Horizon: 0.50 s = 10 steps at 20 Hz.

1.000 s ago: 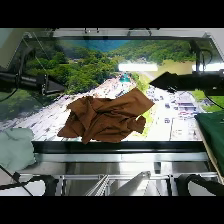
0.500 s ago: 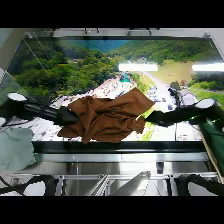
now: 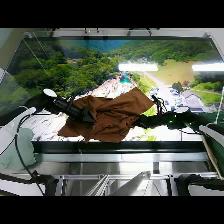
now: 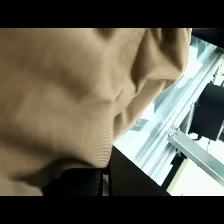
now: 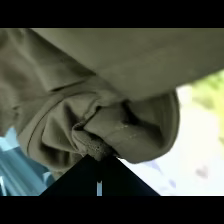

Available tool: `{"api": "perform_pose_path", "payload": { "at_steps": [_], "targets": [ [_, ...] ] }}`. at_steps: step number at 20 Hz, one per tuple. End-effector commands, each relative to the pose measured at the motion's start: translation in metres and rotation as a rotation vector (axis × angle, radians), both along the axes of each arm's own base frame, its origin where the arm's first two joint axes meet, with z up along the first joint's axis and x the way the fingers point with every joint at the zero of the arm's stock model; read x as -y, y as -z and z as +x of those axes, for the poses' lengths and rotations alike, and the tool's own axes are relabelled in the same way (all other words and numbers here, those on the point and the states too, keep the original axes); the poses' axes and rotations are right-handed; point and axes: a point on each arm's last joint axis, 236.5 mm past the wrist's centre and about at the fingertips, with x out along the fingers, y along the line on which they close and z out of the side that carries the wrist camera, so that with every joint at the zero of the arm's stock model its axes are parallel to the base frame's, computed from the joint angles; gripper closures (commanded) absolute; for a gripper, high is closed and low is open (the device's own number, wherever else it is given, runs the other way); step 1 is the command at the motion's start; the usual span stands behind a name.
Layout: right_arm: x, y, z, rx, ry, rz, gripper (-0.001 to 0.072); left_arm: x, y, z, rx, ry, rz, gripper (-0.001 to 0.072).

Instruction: Fold the shirts.

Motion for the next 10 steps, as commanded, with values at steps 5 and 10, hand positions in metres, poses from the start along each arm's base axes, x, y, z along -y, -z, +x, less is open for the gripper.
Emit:
{"api": "perform_pose_path", "payload": {
  "at_steps": [5, 10],
  "targets": [
    [0.004, -0.172, 0.045, 0.308, -0.021, 0.267, 0.0689, 0.005, -0.197, 0.062, 0.367, -0.092, -0.339, 0.0689],
    [0.061, -0.439, 0.046, 0.919, 0.079, 0.35, 0.0689, -0.061, -0.466, 0.044, 1.082, -0.266, -0.501, 0.0688]
  ]
}}
